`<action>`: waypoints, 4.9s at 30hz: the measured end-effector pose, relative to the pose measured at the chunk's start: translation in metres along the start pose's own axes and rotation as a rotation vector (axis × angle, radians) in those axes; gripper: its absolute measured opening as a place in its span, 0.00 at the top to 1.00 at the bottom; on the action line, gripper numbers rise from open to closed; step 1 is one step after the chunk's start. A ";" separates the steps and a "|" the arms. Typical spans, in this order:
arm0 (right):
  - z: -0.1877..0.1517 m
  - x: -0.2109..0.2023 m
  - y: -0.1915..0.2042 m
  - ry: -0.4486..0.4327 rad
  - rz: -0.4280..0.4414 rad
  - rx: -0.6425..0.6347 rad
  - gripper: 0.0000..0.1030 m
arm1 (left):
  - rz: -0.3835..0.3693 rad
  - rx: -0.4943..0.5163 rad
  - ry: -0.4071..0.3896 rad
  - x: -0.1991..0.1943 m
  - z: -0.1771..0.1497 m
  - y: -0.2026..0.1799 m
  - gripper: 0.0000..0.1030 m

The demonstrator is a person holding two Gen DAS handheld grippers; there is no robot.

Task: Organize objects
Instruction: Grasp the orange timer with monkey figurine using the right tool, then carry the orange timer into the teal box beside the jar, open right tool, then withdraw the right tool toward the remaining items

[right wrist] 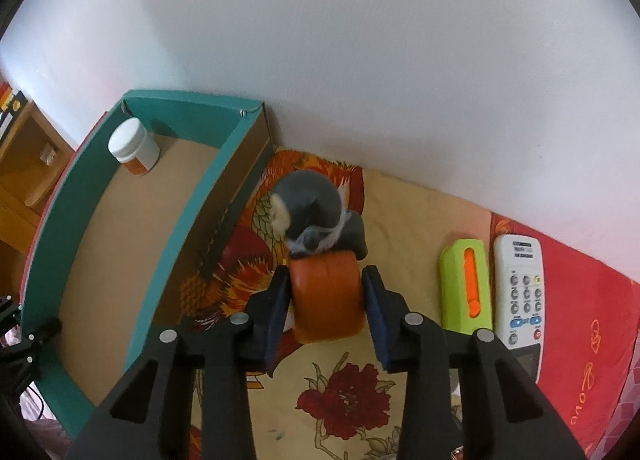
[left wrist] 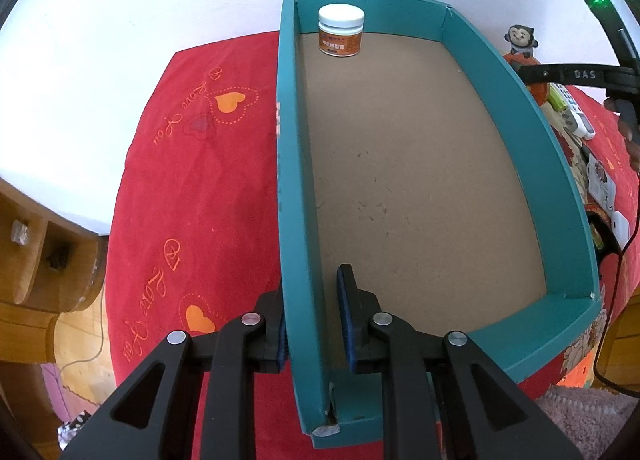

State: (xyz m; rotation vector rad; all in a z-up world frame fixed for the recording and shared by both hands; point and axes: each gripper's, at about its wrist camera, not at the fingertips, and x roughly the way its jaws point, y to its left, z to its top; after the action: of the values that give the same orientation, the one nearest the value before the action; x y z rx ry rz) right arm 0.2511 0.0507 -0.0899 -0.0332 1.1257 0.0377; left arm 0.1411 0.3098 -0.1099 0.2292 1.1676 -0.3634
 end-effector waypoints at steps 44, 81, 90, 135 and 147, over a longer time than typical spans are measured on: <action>-0.028 -0.024 0.016 -0.011 -0.063 -0.005 0.62 | 0.000 0.007 -0.004 0.000 0.002 -0.001 0.81; 0.080 0.009 0.120 -0.061 0.082 -0.269 0.63 | -0.011 0.005 -0.005 0.000 0.001 0.002 0.81; 0.082 0.022 0.127 -0.045 0.070 -0.282 0.63 | -0.013 0.006 -0.006 -0.001 0.000 0.002 0.81; -0.138 -0.114 -0.019 0.057 0.082 0.350 0.49 | -0.024 0.086 -0.018 -0.003 -0.004 -0.002 0.81; -0.171 -0.103 0.009 0.086 0.074 0.310 0.49 | -0.031 0.113 -0.016 -0.005 -0.006 -0.004 0.81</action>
State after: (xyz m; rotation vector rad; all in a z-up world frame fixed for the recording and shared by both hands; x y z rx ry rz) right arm 0.0520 0.0503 -0.0703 0.2861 1.2081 -0.0732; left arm 0.1332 0.3093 -0.1074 0.3069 1.1371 -0.4583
